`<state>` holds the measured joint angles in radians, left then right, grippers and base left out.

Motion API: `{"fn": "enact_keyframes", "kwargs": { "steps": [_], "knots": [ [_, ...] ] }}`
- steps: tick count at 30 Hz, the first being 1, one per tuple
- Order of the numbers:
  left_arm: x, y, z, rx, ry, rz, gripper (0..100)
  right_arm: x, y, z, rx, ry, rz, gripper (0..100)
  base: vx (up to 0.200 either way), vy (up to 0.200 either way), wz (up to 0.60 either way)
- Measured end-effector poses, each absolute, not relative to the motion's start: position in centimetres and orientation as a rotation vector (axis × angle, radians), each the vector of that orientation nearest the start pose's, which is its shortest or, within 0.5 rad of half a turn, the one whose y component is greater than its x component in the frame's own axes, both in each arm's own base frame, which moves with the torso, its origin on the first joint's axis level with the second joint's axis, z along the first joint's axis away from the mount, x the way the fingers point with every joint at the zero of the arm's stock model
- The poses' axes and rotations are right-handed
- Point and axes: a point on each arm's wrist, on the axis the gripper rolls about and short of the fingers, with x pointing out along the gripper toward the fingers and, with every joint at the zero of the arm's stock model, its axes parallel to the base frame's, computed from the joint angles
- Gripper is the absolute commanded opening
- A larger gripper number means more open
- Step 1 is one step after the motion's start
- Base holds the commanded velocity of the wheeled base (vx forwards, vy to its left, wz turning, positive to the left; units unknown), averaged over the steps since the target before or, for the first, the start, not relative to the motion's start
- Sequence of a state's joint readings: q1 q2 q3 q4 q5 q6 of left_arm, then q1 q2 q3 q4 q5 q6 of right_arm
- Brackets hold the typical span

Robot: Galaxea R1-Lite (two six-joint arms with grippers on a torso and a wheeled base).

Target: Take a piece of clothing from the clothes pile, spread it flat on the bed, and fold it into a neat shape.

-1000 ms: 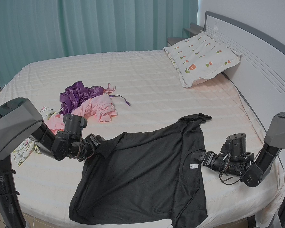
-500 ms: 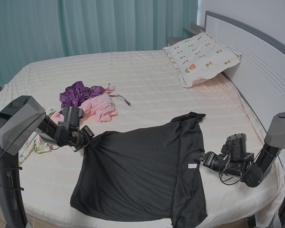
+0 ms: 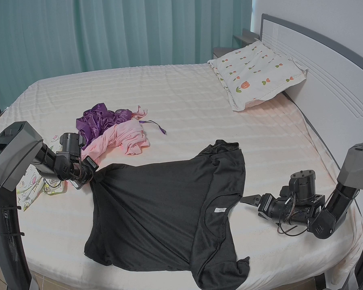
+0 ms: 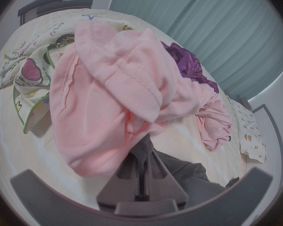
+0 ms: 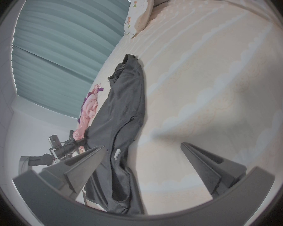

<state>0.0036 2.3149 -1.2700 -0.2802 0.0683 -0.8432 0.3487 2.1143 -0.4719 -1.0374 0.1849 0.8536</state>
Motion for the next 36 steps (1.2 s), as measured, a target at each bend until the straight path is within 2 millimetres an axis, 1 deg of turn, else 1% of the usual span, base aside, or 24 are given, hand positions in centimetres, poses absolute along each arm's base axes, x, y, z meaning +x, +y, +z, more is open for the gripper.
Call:
{"fn": "enact_keyframes", "kwargs": {
  "steps": [1, 2, 5, 10, 15, 17, 21, 24, 27, 29, 30, 32, 36],
  "knots": [
    [43.0, 0.3, 3.6, -0.776, 0.691, 0.387, 0, 28.3, 10.7, 1.9, 0.767, 0.789, 0.236, 100, 0.0, 0.0, 0.0],
    [43.0, 0.4, 3.6, -0.777, 0.693, 0.389, 100, 28.2, 10.8, 2.0, 0.773, 0.788, 0.244, 100, 0.0, 0.0, 0.0],
    [42.9, 0.3, 3.6, -0.78, 0.7, 0.391, 100, 27.9, 10.8, 1.9, 0.781, 0.798, 0.268, 100, 0.0, 0.0, 0.0],
    [42.6, -0.2, 3.9, -0.78, 0.705, 0.381, 100, 26.6, 11.2, 1.4, 0.756, 0.839, 0.312, 100, 0.0, 0.0, 0.0],
    [40.9, -0.3, 4.9, -0.785, 0.734, 0.372, 100, 25.8, 11.7, 1.1, 0.685, 0.853, 0.357, 100, 0.0, 0.0, 0.0],
    [40.0, -0.4, 5.3, -0.791, 0.751, 0.359, 100, 25.8, 12.0, 1.1, 0.676, 0.851, 0.37, 100, 0.0, 0.0, 0.0],
    [37.2, -0.6, 5.8, -0.817, 0.817, 0.312, 100, 26.4, 12.9, 1.3, 0.705, 0.836, 0.387, 100, 0.0, 0.0, 0.0],
    [34.9, -0.7, 6.2, -0.849, 0.863, 0.273, 100, 27.3, 13.8, 1.6, 0.738, 0.816, 0.399, 100, 0.0, 0.0, 0.0],
    [33.1, -0.9, 6.7, -0.881, 0.87, 0.246, 100, 28.3, 14.5, 1.6, 0.753, 0.795, 0.412, 100, 0.0, 0.0, 0.0],
    [32.1, -1.2, 7.0, -0.9, 0.852, 0.221, 100, 28.9, 14.9, 1.3, 0.758, 0.794, 0.413, 100, 0.0, 0.0, 0.0],
    [31.8, -1.4, 7.1, -0.904, 0.847, 0.211, 100, 29.2, 15.1, 1.2, 0.76, 0.793, 0.416, 0, 0.0, 0.0, 0.0],
    [31.0, -1.9, 7.3, -0.907, 0.846, 0.191, 100, 29.7, 15.5, 0.8, 0.763, 0.791, 0.419, 0, 0.0, 0.0, 0.0],
    [30.1, -2.8, 7.3, -0.899, 0.863, 0.162, 100, 30.6, 16.1, 0.0, 0.761, 0.796, 0.408, 0, 0.0, 0.0, 0.0]
  ]
}}
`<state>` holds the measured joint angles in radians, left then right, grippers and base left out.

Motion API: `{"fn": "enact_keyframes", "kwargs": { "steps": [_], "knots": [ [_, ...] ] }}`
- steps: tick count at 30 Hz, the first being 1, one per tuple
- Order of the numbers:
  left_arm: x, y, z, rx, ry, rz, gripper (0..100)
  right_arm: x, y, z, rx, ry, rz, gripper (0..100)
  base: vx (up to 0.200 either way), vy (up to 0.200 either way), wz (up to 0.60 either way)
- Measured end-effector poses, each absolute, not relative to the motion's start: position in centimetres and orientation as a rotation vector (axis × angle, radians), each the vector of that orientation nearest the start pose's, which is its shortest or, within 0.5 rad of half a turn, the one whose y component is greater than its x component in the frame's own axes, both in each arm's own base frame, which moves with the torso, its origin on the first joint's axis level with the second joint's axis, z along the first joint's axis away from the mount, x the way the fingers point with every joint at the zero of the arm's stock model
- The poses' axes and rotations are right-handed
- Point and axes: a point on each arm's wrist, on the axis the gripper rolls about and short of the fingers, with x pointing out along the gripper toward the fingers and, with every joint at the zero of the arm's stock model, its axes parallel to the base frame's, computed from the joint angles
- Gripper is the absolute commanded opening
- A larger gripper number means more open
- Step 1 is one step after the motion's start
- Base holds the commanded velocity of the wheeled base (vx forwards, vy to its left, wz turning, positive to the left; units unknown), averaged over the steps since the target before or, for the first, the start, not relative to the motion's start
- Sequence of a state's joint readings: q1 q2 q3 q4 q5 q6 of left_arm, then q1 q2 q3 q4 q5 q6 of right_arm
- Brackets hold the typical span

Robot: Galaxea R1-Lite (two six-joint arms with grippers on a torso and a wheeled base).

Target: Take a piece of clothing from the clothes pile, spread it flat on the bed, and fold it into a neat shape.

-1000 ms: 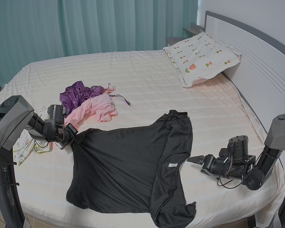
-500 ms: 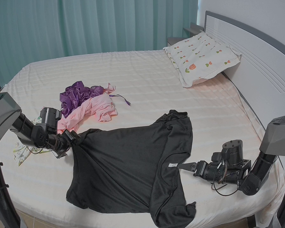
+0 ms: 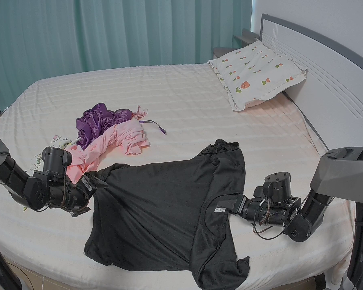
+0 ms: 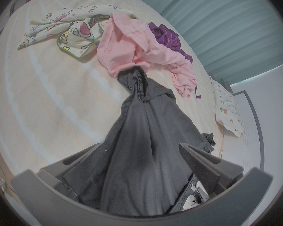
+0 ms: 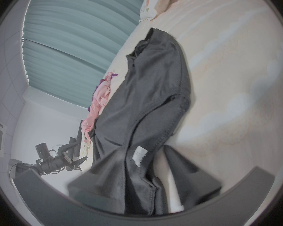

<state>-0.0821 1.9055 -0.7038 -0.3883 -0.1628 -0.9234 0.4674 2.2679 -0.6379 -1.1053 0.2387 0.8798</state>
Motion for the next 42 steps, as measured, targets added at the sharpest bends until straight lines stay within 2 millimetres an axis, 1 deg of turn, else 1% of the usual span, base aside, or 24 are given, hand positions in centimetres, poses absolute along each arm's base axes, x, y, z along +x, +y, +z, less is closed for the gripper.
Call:
{"fn": "enact_keyframes", "kwargs": {
  "steps": [5, 9, 16, 21, 26, 34, 42],
  "knots": [
    [29.6, -3.3, 7.0, -0.891, 0.884, 0.155, 100, 30.6, 15.8, -0.4, 0.756, 0.823, 0.377, 0, 0.0, 0.0, 0.0],
    [29.4, -3.4, 6.3, -0.883, 0.912, 0.168, 100, 30.3, 14.8, -0.3, 0.762, 0.826, 0.35, 0, 0.0, 0.0, 0.0],
    [28.9, -3.5, 4.7, -0.87, 0.975, 0.185, 100, 29.7, 13.0, 1.4, 0.778, 0.787, 0.323, 0, 0.0, 0.0, 0.0],
    [28.8, -3.8, 3.5, -0.86, 1.021, 0.191, 100, 29.8, 10.8, 3.0, 0.779, 0.722, 0.292, 0, 0.0, 0.0, 0.0],
    [28.8, -4.0, 2.9, -0.853, 1.046, 0.193, 100, 30.5, 8.4, 3.7, 0.762, 0.665, 0.253, 0, 0.0, 0.0, 0.0],
    [28.4, -4.6, 2.4, -0.842, 1.076, 0.183, 100, 32.2, 4.3, 4.2, 0.757, 0.588, 0.195, 0, 0.0, 0.0, 0.0],
    [28.3, -4.8, 2.3, -0.86, 1.109, 0.141, 100, 34.1, 0.8, 3.8, 0.739, 0.526, 0.119, 0, 0.0, 0.0, 0.0]
  ]
}}
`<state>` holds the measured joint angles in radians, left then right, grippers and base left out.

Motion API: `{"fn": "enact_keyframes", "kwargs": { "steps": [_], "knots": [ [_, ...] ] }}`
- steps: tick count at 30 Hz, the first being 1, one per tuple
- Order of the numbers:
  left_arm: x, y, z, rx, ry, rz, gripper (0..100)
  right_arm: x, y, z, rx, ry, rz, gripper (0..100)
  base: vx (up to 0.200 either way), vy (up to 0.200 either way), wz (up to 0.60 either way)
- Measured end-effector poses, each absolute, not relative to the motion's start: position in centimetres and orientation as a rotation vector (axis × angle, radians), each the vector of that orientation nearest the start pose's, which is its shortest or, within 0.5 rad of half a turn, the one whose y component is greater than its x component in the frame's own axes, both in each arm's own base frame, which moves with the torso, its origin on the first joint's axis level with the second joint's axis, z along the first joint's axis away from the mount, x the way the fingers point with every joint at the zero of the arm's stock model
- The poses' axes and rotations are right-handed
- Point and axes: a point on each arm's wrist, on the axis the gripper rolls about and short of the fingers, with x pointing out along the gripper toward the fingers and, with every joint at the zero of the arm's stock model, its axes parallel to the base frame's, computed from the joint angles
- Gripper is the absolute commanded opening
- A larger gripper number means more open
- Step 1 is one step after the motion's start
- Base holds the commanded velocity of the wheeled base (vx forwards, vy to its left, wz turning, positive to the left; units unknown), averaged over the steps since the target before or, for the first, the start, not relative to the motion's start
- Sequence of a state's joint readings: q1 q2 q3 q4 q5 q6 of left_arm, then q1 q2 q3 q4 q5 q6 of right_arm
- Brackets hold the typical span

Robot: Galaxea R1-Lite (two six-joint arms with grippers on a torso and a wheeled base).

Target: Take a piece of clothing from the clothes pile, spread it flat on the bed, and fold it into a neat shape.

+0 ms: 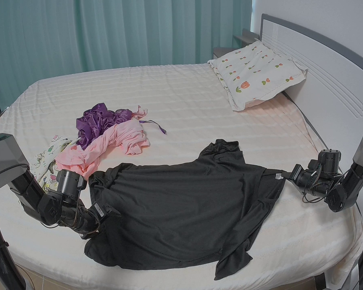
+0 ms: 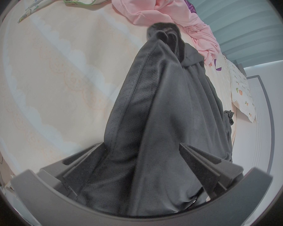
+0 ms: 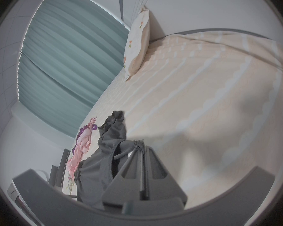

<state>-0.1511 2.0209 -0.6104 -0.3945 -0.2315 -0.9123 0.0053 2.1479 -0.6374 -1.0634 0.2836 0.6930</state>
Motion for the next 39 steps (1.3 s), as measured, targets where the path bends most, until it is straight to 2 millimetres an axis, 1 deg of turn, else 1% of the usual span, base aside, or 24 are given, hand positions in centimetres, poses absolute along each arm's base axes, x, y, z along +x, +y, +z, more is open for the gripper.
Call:
{"fn": "enact_keyframes", "kwargs": {
  "steps": [1, 4, 15, 16, 21, 25, 32, 35, 39],
  "knots": [
    [28.2, -4.8, 2.3, -0.86, 1.109, 0.142, 100, 34.5, 0.2, 3.7, 0.742, 0.513, 0.104, 0, 0.0, 0.0, 0.0],
    [28.2, -4.8, 2.3, -0.86, 1.111, 0.142, 100, 35.0, -0.8, 3.5, 0.747, 0.502, 0.079, 0, 0.0, 0.0, 0.0],
    [28.0, -4.9, 2.1, -0.859, 1.119, 0.143, 100, 36.4, -2.9, 2.5, 0.759, 0.475, 0.024, 0, 0.0, 0.0, 0.0],
    [28.0, -4.8, 2.1, -0.859, 1.12, 0.144, 100, 36.5, -3.0, 2.4, 0.759, 0.474, 0.022, 100, 0.0, 0.0, 0.0],
    [28.0, -4.9, 2.1, -0.859, 1.121, 0.142, 100, 36.8, -3.7, 2.3, 0.766, 0.46, 0.004, 100, 0.0, 0.0, 0.0],
    [28.0, -4.8, 2.1, -0.86, 1.122, 0.142, 100, 36.8, -3.8, 2.4, 0.768, 0.455, 0.002, 100, 0.0, 0.0, 0.0],
    [27.9, -4.8, 2.4, -0.863, 1.108, 0.137, 100, 36.3, -2.7, 3.0, 0.761, 0.462, 0.016, 100, 0.0, 0.0, 0.0],
    [28.0, -4.7, 2.9, -0.869, 1.077, 0.127, 100, 36.1, -2.4, 3.6, 0.754, 0.449, 0.006, 100, 0.0, 0.0, 0.0],
    [27.9, -4.6, 3.7, -0.875, 1.048, 0.118, 100, 35.7, -2.5, 4.3, 0.757, 0.461, -0.008, 100, 0.0, 0.0, 0.0]
  ]
}}
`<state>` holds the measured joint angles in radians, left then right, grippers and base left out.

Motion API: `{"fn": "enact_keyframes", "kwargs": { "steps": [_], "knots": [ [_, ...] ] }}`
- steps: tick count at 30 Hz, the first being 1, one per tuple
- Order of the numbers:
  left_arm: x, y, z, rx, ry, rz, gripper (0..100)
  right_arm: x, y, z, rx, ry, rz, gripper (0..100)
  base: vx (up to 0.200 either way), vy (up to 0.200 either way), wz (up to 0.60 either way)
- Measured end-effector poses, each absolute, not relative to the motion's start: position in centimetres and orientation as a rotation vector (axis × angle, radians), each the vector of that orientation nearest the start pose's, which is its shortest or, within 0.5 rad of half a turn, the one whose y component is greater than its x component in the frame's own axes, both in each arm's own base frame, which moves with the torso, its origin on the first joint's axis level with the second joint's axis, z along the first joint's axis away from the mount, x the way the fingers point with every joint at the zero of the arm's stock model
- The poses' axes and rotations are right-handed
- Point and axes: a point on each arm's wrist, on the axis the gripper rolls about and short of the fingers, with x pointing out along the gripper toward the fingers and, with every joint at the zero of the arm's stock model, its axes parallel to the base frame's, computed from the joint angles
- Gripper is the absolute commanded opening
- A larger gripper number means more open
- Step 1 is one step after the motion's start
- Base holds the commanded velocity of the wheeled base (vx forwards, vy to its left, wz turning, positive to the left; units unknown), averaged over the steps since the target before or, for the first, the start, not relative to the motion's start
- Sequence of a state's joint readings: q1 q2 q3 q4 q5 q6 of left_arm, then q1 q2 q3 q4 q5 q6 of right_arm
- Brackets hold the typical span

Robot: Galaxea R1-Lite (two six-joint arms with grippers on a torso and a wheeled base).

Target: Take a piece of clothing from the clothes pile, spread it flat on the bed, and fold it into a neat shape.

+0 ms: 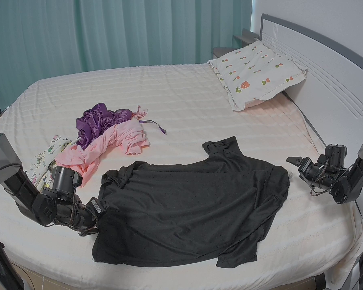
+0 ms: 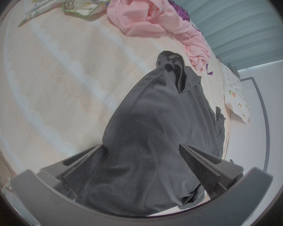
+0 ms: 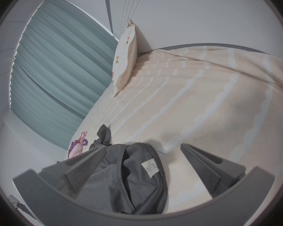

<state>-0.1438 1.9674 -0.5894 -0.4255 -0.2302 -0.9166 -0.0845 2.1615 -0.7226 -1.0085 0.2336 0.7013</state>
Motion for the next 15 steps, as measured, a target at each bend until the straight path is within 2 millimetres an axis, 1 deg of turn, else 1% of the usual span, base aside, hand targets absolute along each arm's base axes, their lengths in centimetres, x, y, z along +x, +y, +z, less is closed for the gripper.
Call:
{"fn": "enact_keyframes", "kwargs": {
  "steps": [3, 6, 10, 14, 15],
  "knots": [
    [27.7, -4.5, 4.2, -0.877, 1.033, 0.11, 100, 35.4, -2.4, 4.6, 0.76, 0.477, -0.014, 100, 0.0, 0.0, 0.0],
    [27.5, -4.5, 4.9, -0.881, 1.014, 0.101, 100, 35.4, -1.6, 4.8, 0.756, 0.488, 0.001, 100, 0.0, 0.0, 0.0],
    [27.2, -4.5, 5.8, -0.884, 0.992, 0.089, 100, 34.8, -0.3, 4.9, 0.746, 0.533, 0.009, 100, -0.2, 0.0, 0.0],
    [26.7, -4.5, 6.4, -0.883, 0.996, 0.088, 100, 33.5, 0.6, 5.4, 0.741, 0.584, 0.012, 100, -0.2, 0.0, 0.0],
    [26.5, -4.5, 6.4, -0.88, 0.999, 0.089, 100, 32.9, 0.9, 5.5, 0.74, 0.598, 0.017, 100, -0.2, 0.0, 0.0]
  ]
}}
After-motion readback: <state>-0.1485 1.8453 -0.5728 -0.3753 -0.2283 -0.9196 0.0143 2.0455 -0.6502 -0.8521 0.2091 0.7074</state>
